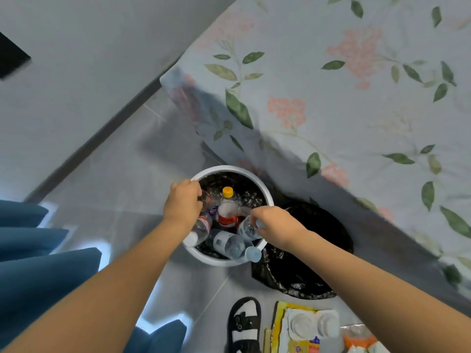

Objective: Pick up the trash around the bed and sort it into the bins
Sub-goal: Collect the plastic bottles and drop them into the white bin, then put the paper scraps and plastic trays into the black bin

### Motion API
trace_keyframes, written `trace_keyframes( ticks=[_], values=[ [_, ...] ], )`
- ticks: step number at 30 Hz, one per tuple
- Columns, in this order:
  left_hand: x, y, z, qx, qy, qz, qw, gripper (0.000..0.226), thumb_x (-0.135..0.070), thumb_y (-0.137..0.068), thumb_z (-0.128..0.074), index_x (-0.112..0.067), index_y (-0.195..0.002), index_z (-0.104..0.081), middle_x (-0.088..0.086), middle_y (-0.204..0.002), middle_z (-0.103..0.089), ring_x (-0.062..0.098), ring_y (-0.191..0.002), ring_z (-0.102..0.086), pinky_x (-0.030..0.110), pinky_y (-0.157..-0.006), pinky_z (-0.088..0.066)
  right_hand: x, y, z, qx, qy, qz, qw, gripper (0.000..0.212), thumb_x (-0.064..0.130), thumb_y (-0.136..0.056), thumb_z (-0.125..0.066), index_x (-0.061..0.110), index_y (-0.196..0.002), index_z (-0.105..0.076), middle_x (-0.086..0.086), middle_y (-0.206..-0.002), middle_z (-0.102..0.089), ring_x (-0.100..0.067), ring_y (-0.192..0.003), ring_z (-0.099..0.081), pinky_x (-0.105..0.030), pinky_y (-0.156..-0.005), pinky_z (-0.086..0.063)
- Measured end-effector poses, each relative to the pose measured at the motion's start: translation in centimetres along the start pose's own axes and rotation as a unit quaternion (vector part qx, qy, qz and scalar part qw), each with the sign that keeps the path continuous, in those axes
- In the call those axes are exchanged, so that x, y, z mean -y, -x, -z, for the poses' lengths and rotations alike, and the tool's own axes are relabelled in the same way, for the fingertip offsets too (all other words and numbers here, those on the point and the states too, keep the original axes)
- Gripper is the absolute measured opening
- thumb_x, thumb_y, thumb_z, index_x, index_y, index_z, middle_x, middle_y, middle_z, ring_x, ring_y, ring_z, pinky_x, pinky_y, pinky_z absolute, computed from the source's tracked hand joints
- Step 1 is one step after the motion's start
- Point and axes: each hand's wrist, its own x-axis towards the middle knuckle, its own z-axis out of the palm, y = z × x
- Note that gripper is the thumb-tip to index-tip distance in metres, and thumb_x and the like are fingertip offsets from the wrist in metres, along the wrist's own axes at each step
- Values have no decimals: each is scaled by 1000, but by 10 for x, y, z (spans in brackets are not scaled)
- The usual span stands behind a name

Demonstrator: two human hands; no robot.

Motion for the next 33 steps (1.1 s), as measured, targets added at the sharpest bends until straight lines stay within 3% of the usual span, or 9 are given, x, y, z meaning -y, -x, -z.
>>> trace_keyframes(
  ticks=[3, 7, 10, 14, 22, 26, 30, 33],
  values=[
    [0, -8, -3, 2, 8, -18, 1000, 16, -4, -78, -68, -8, -94, -64, 13, -104, -60, 33, -105, -51, 39, -86, -46, -10, -1, -17, 32, -6, 8, 999, 23, 2, -85, -49, 16, -101, -58, -7, -113, -60, -30, -106, -58, -38, -86, -50],
    [-3, -16, 5, 154, -108, -27, 982, 18, -13, -75, -72, -13, -92, -69, 13, -113, -55, 32, -105, -56, 37, -93, -49, -14, 11, -19, 10, -20, 15, 1000, 31, 8, -87, -51, 17, -116, -55, -4, -126, -52, -29, -110, -56, -40, -90, -48],
    [-10, -17, 16, 202, -168, -19, 965, 23, -17, -76, -70, -12, -98, -70, 14, -115, -60, 32, -103, -61, 36, -92, -51, -19, 23, -12, -16, -22, 2, 1000, 36, 13, -89, -50, 18, -125, -50, -4, -130, -49, -30, -112, -55, -42, -90, -49],
    [-28, -15, 32, 176, -171, -23, 969, 25, -19, -77, -69, -17, -103, -68, 10, -112, -65, 29, -106, -60, 36, -86, -52, -29, 40, 1, -44, -32, -15, 998, 38, 20, -89, -51, 19, -127, -47, -4, -129, -50, -29, -115, -53, -40, -88, -49],
    [-126, 3, 41, 101, -109, -182, 972, 18, -16, -82, -61, -17, -99, -67, 7, -107, -64, 28, -101, -60, 38, -81, -49, -70, 112, 23, -102, -70, -68, 990, 37, 25, -92, -51, 20, -128, -49, -4, -132, -51, -25, -119, -52, -43, -94, -47],
    [-195, 24, 24, 137, -139, -280, 940, 17, -19, -85, -57, -20, -100, -65, 3, -104, -62, 26, -98, -60, 36, -74, -49, -115, 167, 22, -132, -98, -128, 978, 35, 26, -95, -47, 21, -129, -49, -2, -132, -52, -23, -118, -53, -41, -93, -48],
    [-271, 59, 4, 155, -176, -381, 894, 20, -23, -90, -53, -19, -107, -61, 2, -107, -63, 24, -96, -58, 34, -71, -47, -159, 234, 14, -215, -117, -211, 946, 32, 25, -94, -48, 19, -125, -53, -3, -127, -57, -24, -118, -52, -42, -89, -50],
    [-323, 99, -12, 169, -198, -435, 862, 23, -30, -92, -51, -18, -110, -58, 5, -106, -64, 27, -96, -59, 37, -75, -51, -189, 291, -3, -251, -127, -293, 914, 29, 28, -92, -47, 20, -118, -57, -2, -116, -64, -24, -108, -57, -37, -75, -51]
  ],
)
